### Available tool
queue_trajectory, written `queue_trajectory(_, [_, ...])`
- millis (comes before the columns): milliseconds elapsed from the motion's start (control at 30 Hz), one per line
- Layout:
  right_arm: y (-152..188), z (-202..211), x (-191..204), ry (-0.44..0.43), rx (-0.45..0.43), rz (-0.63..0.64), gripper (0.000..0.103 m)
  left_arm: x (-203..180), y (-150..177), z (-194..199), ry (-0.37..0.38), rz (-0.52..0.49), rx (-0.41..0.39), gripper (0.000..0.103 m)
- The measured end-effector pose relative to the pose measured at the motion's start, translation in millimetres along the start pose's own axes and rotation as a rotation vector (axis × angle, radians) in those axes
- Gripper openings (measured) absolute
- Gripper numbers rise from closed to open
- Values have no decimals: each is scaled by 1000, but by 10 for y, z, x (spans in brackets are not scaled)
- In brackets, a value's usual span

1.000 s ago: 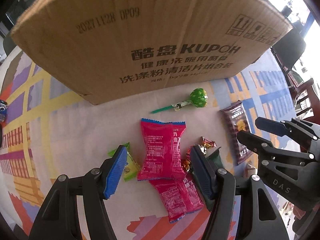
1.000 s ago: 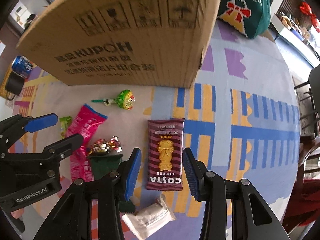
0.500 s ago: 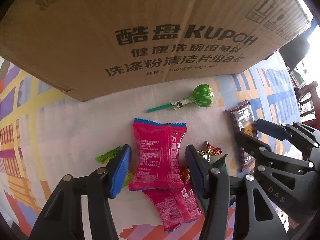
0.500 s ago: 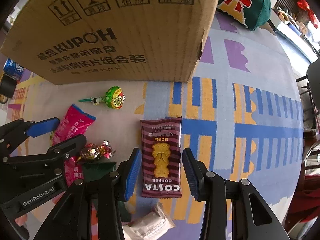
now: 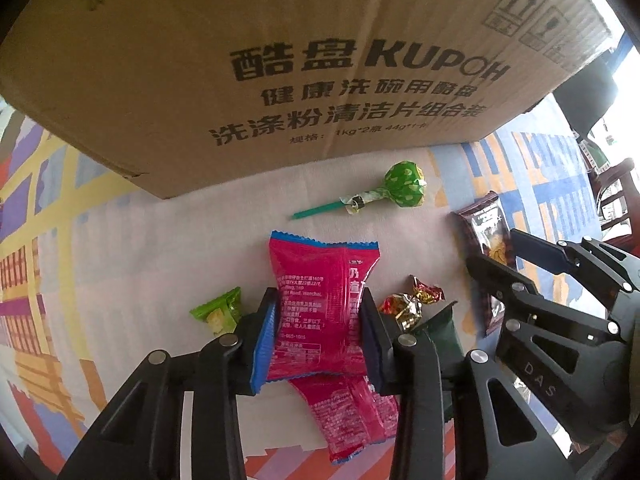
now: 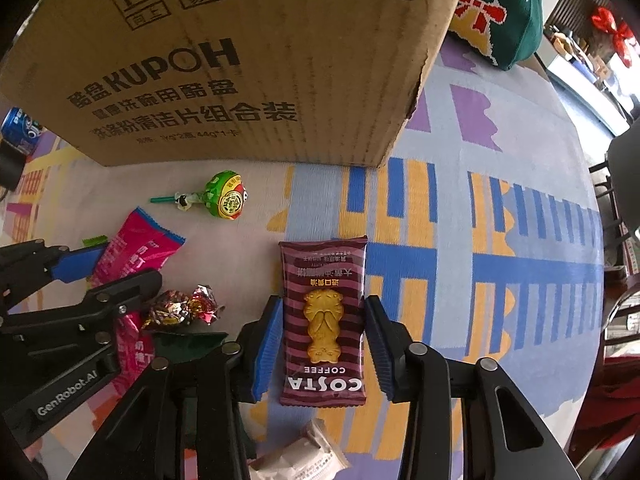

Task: Organize snacks
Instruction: 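Grasp the pink packet with left tool while right tool grasps Costa biscuit, then lift both snacks over the cardboard box and lower them inside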

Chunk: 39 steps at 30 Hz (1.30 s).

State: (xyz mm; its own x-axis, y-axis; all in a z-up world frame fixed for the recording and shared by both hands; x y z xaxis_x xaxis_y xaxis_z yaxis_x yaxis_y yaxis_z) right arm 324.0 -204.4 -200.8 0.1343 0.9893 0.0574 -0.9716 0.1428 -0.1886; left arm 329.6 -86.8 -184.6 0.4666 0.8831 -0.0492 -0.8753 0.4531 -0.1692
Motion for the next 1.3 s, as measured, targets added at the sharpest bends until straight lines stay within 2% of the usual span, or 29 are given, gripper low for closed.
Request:
queue_trajectory(233, [51,100,-1,-1,-30,0,36,-19,47,258,-9,-5,-47,36])
queue_trajectory(467, [99,383,22,-21,-81,11,36,-82,93,524,2,-12,-104,35])
queue_trajectory(733, [145,793,42,-56,-166,26,36,-67,19,893,-2,-22,-197,35])
queue_trajectory(967, [142,1243,127,-87,-274,46,36,-82,-56,1262,-7,-31,-295,35])
queue_trajectory(1100, [-81,1491,171,-107,-334,53,36,-84,-112,1482,-12,-34,-354,35])
queue_trajectory(1300, [-211,1782,171,-137,-397,43,36,-96,-205,1724,-18,-43,-411,35])
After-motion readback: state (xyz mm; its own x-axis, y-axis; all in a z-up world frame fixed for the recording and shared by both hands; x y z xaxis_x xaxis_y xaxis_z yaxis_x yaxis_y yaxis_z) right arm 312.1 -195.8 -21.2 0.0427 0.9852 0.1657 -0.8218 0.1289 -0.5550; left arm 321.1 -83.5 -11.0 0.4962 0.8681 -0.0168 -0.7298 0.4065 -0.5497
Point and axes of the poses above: each gripper's, at about its wrist camera, not at the fingertips, and z roughly against the way its jaws point, x to its left, y to its underside, the point moved 7 cm from there along -z, roughly the way its jaws point, and after that the axes turned 11 degrees about -z, right-handed, at the moved point
